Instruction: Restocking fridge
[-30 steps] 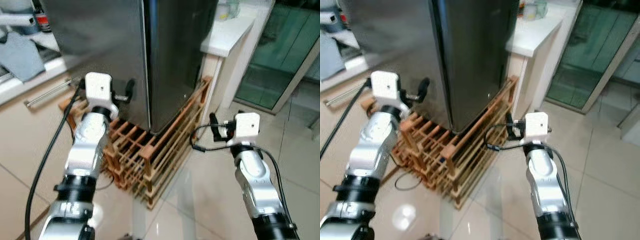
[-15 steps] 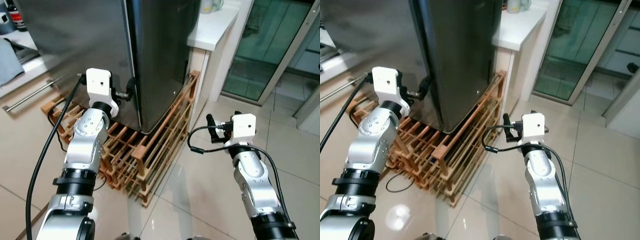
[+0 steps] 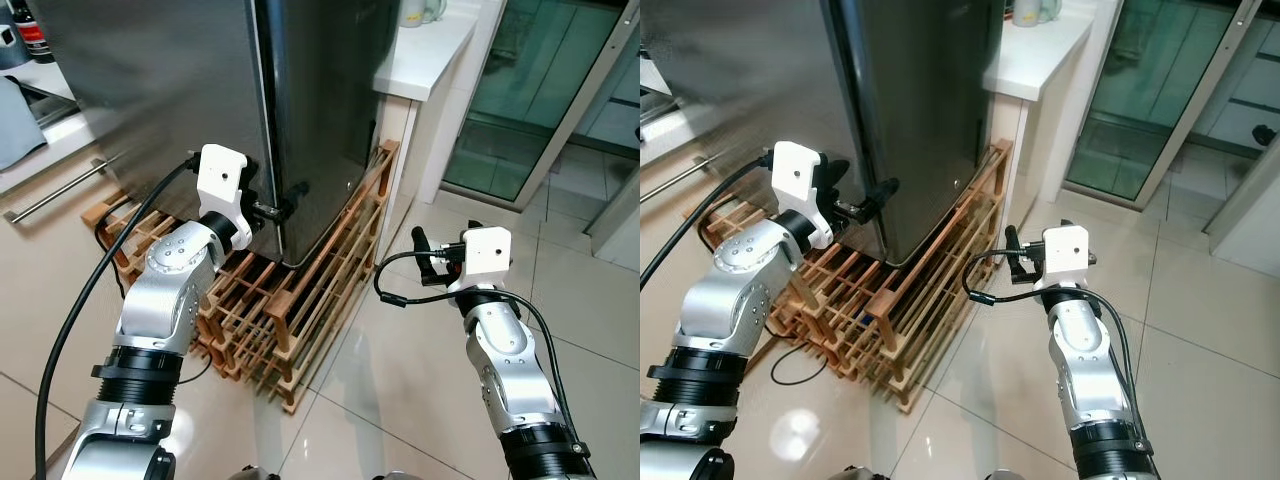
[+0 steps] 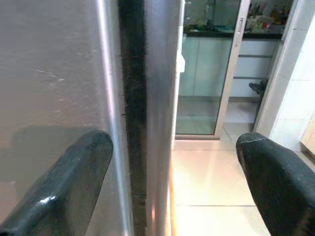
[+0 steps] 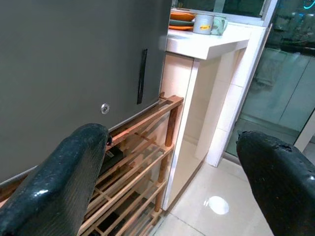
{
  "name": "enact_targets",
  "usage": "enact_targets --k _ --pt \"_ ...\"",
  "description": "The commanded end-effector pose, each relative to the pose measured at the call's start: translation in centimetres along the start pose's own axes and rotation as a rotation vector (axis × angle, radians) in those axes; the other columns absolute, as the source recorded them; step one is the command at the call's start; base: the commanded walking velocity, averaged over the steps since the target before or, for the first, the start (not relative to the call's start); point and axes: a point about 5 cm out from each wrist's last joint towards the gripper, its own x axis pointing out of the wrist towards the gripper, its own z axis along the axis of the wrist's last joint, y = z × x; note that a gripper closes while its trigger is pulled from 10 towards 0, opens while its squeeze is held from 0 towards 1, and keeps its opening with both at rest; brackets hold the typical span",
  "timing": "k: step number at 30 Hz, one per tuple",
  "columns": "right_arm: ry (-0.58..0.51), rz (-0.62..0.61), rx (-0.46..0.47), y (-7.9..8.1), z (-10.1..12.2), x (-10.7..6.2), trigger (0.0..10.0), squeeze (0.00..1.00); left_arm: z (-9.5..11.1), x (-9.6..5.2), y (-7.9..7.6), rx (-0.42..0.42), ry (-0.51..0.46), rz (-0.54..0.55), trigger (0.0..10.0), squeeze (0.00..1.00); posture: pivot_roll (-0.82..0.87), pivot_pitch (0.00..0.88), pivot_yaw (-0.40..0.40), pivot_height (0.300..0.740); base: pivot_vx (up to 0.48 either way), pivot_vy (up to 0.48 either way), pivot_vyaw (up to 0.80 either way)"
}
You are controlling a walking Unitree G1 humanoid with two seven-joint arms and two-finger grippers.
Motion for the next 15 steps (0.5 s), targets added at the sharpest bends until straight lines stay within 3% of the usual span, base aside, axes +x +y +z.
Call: enact_targets --k 1,8,15 --pt "-0.009 0.003 -0.001 -0.2 0.1 0.2 10.0 0.00 0.3 0.2 -0.6 0.004 -0.002 -0.022 10.0 0.00 -0.09 0.000 0.025 0.740 0.000 0.000 0.00" --pt "-0.005 0.002 0.000 -0.1 0.0 0.1 10.0 0.00 0.0 1.2 -1.8 -0.051 -0.011 -0.013 10.0 0.00 -0.10 0.000 0.025 0.740 0.000 0.000 0.00" --pt "0.000 -0.012 -0.002 -0.5 -0.1 -0.2 10.0 0.00 0.7 1.9 -0.6 -0.081 -0.044 0.135 10.0 0.00 -0.11 0.000 0.036 0.740 0.000 0.000 0.00"
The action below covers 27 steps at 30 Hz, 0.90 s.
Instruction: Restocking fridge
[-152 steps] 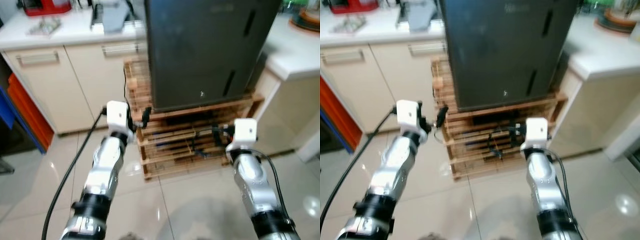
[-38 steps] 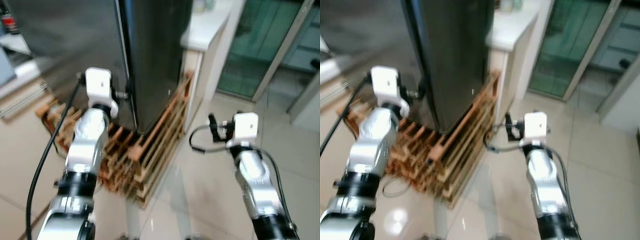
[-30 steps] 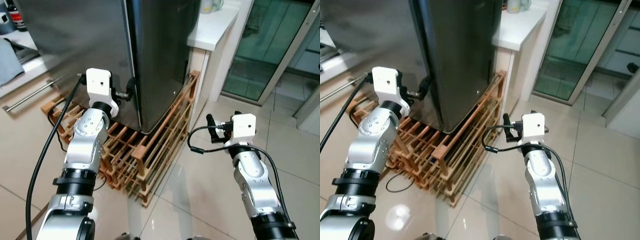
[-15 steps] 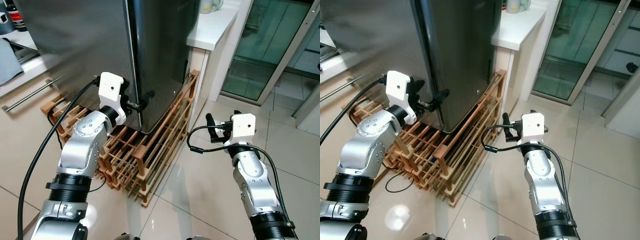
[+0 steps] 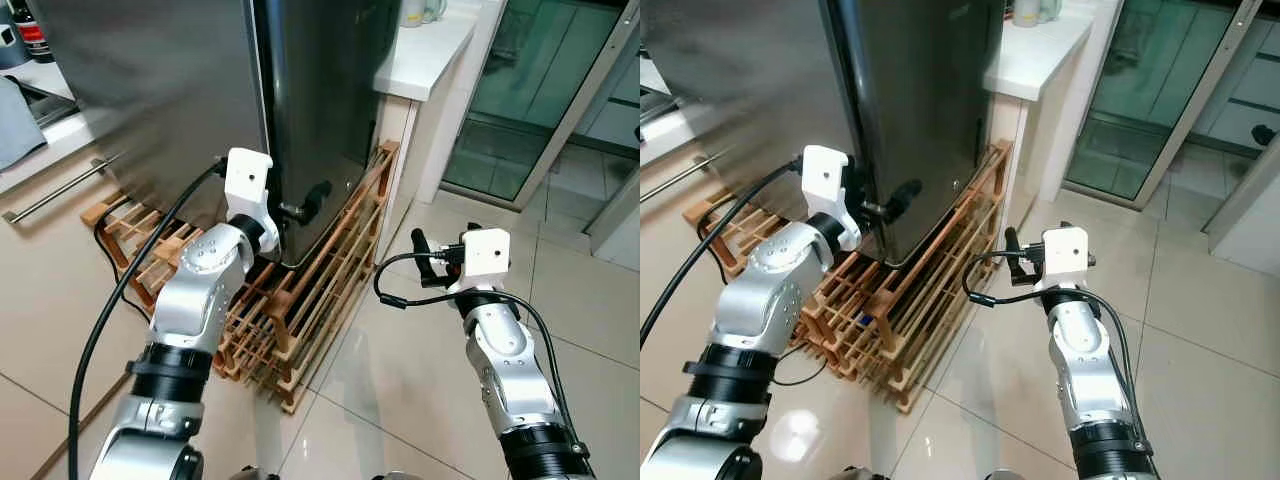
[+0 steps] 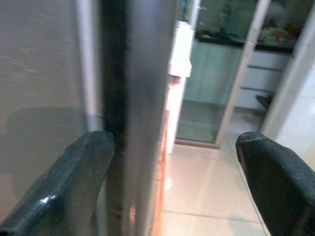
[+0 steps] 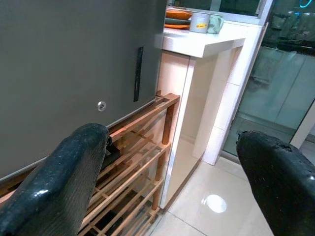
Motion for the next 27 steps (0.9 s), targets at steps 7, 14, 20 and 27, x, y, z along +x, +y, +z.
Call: enact_targets --k 7,14,20,27 --pt "0.015 -0.010 0.002 -0.4 -0.5 -0.8 10.0 0.00 0.4 -1.2 1.2 0.025 0.021 0.017 10.0 0.00 -0.11 0.000 0.038 0.740 0.000 0.000 0.00" --pt "0.027 -0.007 -0.010 -0.7 -0.8 -0.8 10.0 0.00 1.1 -0.5 1.0 -0.005 -0.034 0.054 10.0 0.00 -0.11 0.000 0.037 0.740 0.000 0.000 0.00" --pt "0.019 -0.012 -0.009 -0.6 -0.6 -0.7 10.0 0.00 1.3 0.2 0.0 -0.010 -0.036 0.030 10.0 0.00 -0.12 0.000 0.034 0.740 0.000 0.000 0.00" --pt "0.022 -0.010 -0.014 -0.7 -0.7 -0.9 10.0 0.00 1.3 0.7 -1.0 -0.030 -0.048 0.008 10.0 0.00 -0.12 0.000 0.035 0.740 0.000 0.000 0.00"
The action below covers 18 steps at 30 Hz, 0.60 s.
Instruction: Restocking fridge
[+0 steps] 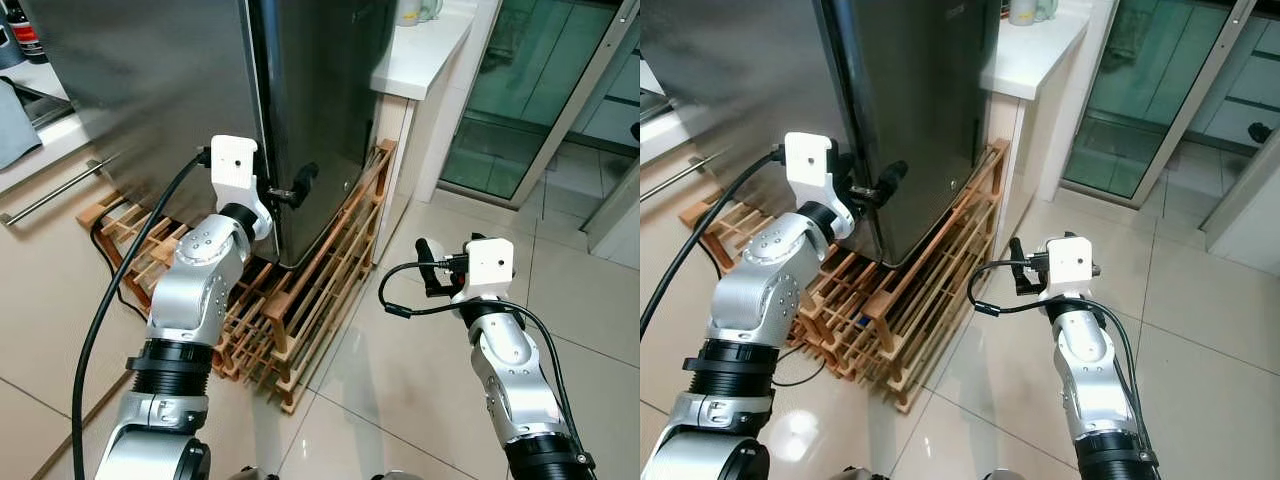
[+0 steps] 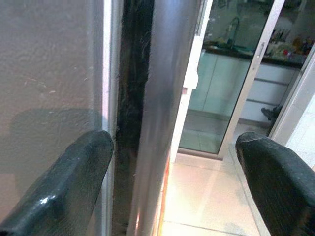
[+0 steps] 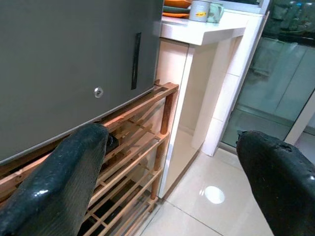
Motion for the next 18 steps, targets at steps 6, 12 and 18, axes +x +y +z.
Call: enact_targets --k 6,12,18 --pt "-0.012 -0.007 -0.011 -0.2 0.2 -0.1 10.0 0.00 -0.2 0.9 -0.5 -0.008 -0.009 0.079 10.0 0.00 -0.13 0.000 0.047 0.740 0.000 0.000 0.00" --pt "-0.013 -0.003 -0.005 0.1 0.2 0.0 10.0 0.00 -0.5 2.2 -1.3 -0.029 -0.026 0.090 10.0 0.00 -0.13 0.000 0.042 0.740 0.000 0.000 0.00" --pt "-0.035 0.033 0.008 0.4 1.1 0.0 10.0 0.00 0.0 4.7 -2.2 -0.027 -0.047 0.069 10.0 0.00 -0.13 0.000 0.043 0.740 0.000 0.000 0.00"
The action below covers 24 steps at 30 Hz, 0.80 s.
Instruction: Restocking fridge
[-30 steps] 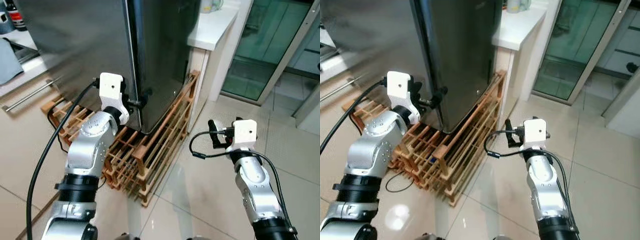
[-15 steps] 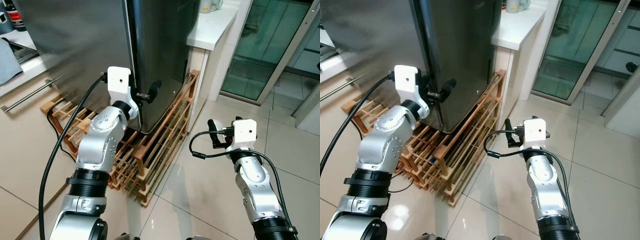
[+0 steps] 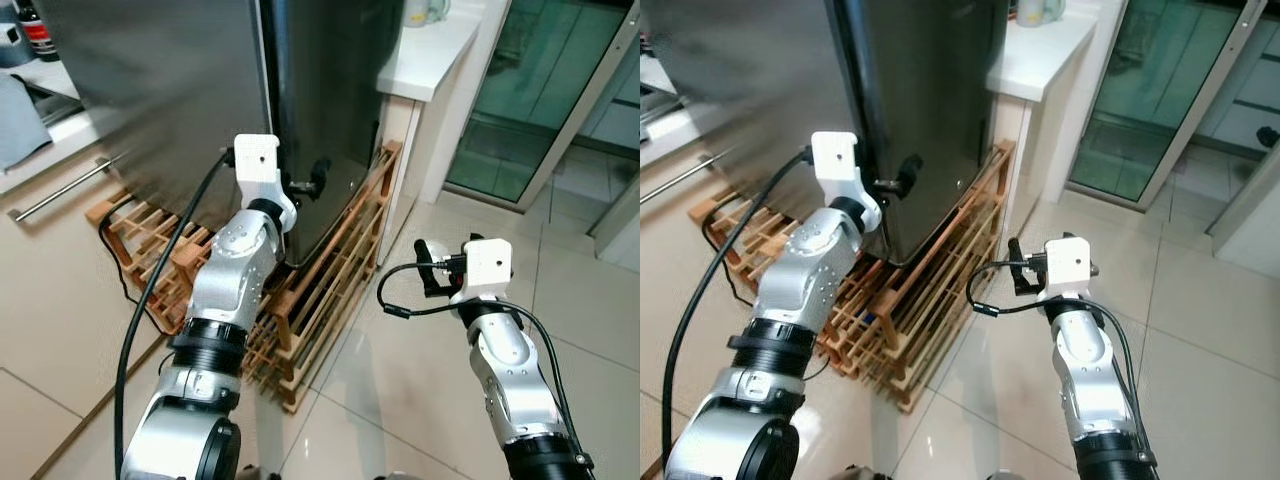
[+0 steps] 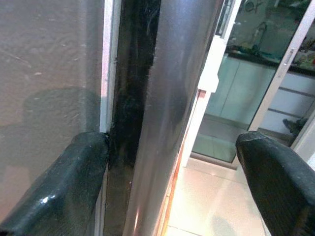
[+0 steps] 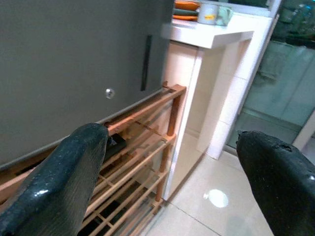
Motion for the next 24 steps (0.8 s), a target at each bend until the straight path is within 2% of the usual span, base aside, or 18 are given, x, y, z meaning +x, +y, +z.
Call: enact_targets --k 1,3,5,6,7,8,10,11,12,13,14,16,18,20,22,23,24 --pt "-0.049 0.042 0.019 0.4 1.6 0.1 10.0 0.00 1.8 1.5 -1.7 -0.005 -0.061 -0.052 10.0 0.00 -0.14 0.000 0.047 0.740 0.000 0.000 0.00" --pt "-0.074 0.107 0.037 1.2 2.8 0.2 10.0 0.00 2.3 2.5 -3.6 -0.032 -0.061 -0.114 10.0 0.00 -0.17 0.000 0.059 0.740 0.000 0.000 0.00" --pt "-0.076 0.127 0.040 1.5 3.0 0.3 10.0 0.00 2.4 2.7 -4.2 -0.037 -0.065 -0.135 10.0 0.00 -0.17 0.000 0.059 0.740 0.000 0.000 0.00" --pt "-0.044 0.246 0.070 3.0 3.4 -0.1 10.0 0.00 3.4 3.1 -7.4 -0.032 -0.094 -0.303 10.0 0.00 -0.19 0.000 0.072 0.740 0.000 0.000 0.00" --pt "-0.015 0.301 0.098 3.6 3.3 -0.4 10.0 0.00 3.8 3.1 -9.1 -0.044 -0.102 -0.406 10.0 0.00 -0.20 0.000 0.074 0.740 0.000 0.000 0.00" --pt "-0.015 0.301 0.098 3.6 3.3 -0.4 10.0 0.00 3.8 3.1 -9.1 -0.044 -0.102 -0.406 10.0 0.00 -0.20 0.000 0.074 0.740 0.000 0.000 0.00" --pt "0.046 0.373 0.158 4.2 2.9 -1.3 10.0 0.00 4.5 2.6 -12.9 -0.097 -0.111 -0.658 10.0 0.00 -0.22 0.000 0.083 0.740 0.000 0.000 0.00" --pt "0.046 0.373 0.158 4.2 2.9 -1.3 10.0 0.00 4.5 2.6 -12.9 -0.097 -0.111 -0.658 10.0 0.00 -0.22 0.000 0.083 0.740 0.000 0.000 0.00" --pt "0.070 0.381 0.175 4.2 2.6 -1.6 10.0 0.00 4.9 2.2 -14.6 -0.128 -0.121 -0.774 10.0 0.00 -0.23 0.000 0.085 0.740 0.000 0.000 0.00" --pt "0.088 0.378 0.178 4.0 2.3 -1.8 10.0 0.00 5.3 1.5 -16.4 -0.164 -0.129 -0.897 10.0 0.00 -0.23 0.000 0.085 0.740 0.000 0.000 0.00" --pt "0.116 0.380 0.170 3.8 1.9 -1.9 10.0 0.00 6.0 0.5 -18.5 -0.259 -0.133 -1.060 10.0 0.00 -0.23 0.000 0.087 0.740 0.000 0.000 0.00" --pt "0.149 0.397 0.140 4.0 1.4 -2.0 10.0 0.00 7.1 -1.6 -21.1 -0.391 -0.137 -1.301 10.0 0.00 -0.23 0.000 0.085 0.740 0.000 0.000 0.00" --pt "0.157 0.405 0.139 4.3 1.4 -1.8 10.0 0.00 7.5 -3.0 -21.8 -0.447 -0.127 -1.435 10.0 0.00 -0.22 0.000 0.080 0.740 0.000 0.000 0.00" --pt "0.162 0.407 0.143 4.4 1.4 -1.8 10.0 0.00 7.5 -3.2 -21.7 -0.452 -0.129 -1.456 10.0 0.00 -0.22 0.000 0.080 0.740 0.000 0.000 0.00" --pt "0.181 0.409 0.145 4.3 1.4 -1.8 10.0 0.00 7.3 -2.8 -20.1 -0.428 -0.137 -1.410 10.0 0.00 -0.20 0.000 0.067 0.740 0.000 0.000 0.00" --pt "0.181 0.409 0.145 4.3 1.4 -1.8 10.0 0.00 7.3 -2.8 -20.1 -0.428 -0.137 -1.410 10.0 0.00 -0.20 0.000 0.067 0.740 0.000 0.000 0.00" --pt "0.195 0.406 0.141 4.2 1.3 -1.8 10.0 0.00 6.9 -2.0 -17.9 -0.399 -0.144 -1.326 10.0 0.00 -0.19 0.000 0.059 0.740 0.000 0.000 0.00"
